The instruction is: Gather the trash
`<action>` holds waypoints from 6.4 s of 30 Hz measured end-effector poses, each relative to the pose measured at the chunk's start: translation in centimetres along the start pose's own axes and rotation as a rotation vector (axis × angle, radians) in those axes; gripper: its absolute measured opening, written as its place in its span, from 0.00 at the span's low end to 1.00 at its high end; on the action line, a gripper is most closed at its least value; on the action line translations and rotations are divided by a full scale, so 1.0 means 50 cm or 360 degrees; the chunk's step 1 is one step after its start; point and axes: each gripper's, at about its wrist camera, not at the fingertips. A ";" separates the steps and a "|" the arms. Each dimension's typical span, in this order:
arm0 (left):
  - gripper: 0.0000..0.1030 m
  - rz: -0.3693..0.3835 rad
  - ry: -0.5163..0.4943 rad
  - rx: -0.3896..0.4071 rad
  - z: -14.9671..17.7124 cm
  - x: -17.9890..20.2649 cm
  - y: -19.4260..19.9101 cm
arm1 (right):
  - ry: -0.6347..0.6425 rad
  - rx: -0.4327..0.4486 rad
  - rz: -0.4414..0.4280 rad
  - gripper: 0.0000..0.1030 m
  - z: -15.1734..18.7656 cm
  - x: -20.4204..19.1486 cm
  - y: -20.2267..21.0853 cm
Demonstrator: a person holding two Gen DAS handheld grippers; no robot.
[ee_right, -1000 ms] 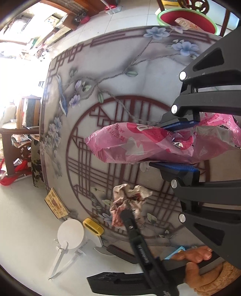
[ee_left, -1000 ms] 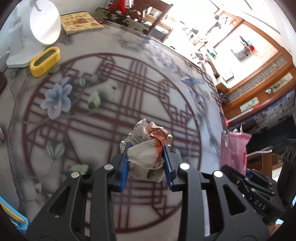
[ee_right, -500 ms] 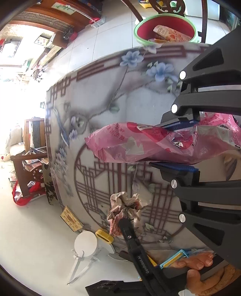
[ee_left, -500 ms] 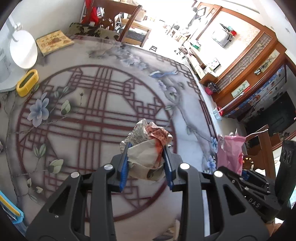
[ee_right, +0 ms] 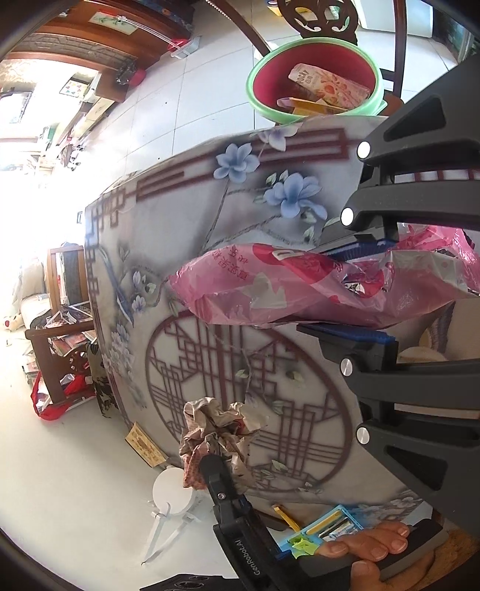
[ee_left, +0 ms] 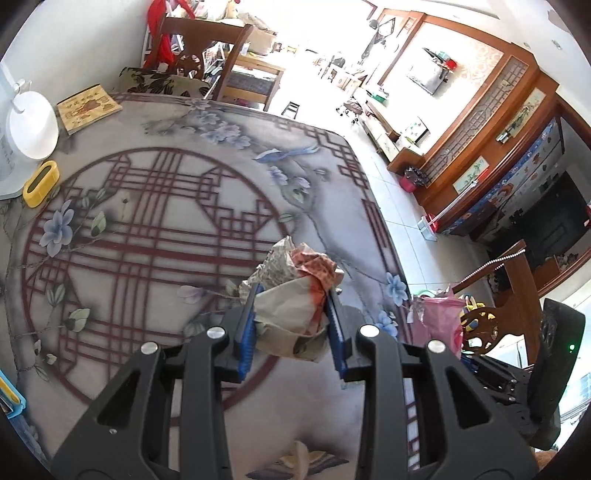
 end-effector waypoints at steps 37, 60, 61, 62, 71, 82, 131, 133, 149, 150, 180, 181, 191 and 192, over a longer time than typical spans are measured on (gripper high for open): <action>0.48 -0.0127 -0.0079 -0.0464 0.145 -0.061 -0.165 | 0.0051 -0.0443 0.0069 0.29 0.135 -0.005 -0.166; 0.48 0.0090 -0.0285 -0.0252 0.059 0.140 -0.111 | -0.0228 -0.0057 0.0048 0.28 0.041 0.113 0.012; 0.48 0.0100 -0.0299 -0.0258 0.061 0.153 -0.116 | -0.0240 -0.0050 0.0054 0.28 0.042 0.124 0.018; 0.48 0.0109 -0.0310 -0.0263 0.063 0.164 -0.119 | -0.0259 -0.0040 0.0064 0.28 0.043 0.138 0.024; 0.48 0.0193 -0.0410 -0.0344 0.089 0.276 -0.166 | -0.0421 0.0014 0.0242 0.29 0.053 0.305 0.053; 0.49 0.0442 -0.0703 -0.0409 0.109 0.547 -0.288 | -0.0636 0.0056 0.0529 0.33 0.066 0.546 0.057; 0.95 0.0032 -0.0403 0.0806 0.004 0.093 0.199 | -0.0033 0.1209 0.0763 0.93 0.042 -0.096 0.268; 0.95 0.0014 -0.0358 0.0746 0.002 0.065 0.191 | -0.0028 0.1182 0.0759 0.93 0.042 -0.114 0.258; 0.95 0.0042 -0.0254 0.0506 0.006 -0.023 0.175 | -0.0059 0.1037 0.0840 0.94 0.055 -0.172 0.233; 0.95 0.0045 -0.0257 0.0501 0.008 -0.023 0.176 | -0.0064 0.1031 0.0842 0.93 0.058 -0.170 0.232; 0.95 0.0094 -0.0344 0.0359 0.037 -0.011 0.165 | -0.0193 0.0985 0.0921 0.93 0.108 -0.169 0.247; 0.95 0.0092 -0.0347 0.0358 0.038 -0.010 0.165 | -0.0200 0.0983 0.0925 0.93 0.109 -0.166 0.248; 0.95 0.0109 -0.0367 0.0348 0.040 -0.003 0.161 | -0.0212 0.0956 0.0920 0.93 0.108 -0.157 0.240; 0.95 0.0098 -0.0381 0.0354 0.042 -0.001 0.161 | -0.0211 0.0949 0.0916 0.93 0.108 -0.156 0.237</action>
Point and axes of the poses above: each gripper's, at about its wrist camera, not at the fingertips, and y roughly against the way its jaws point, x to its right, z to its underside, and after that the axes turned 7 degrees about x, right-handed
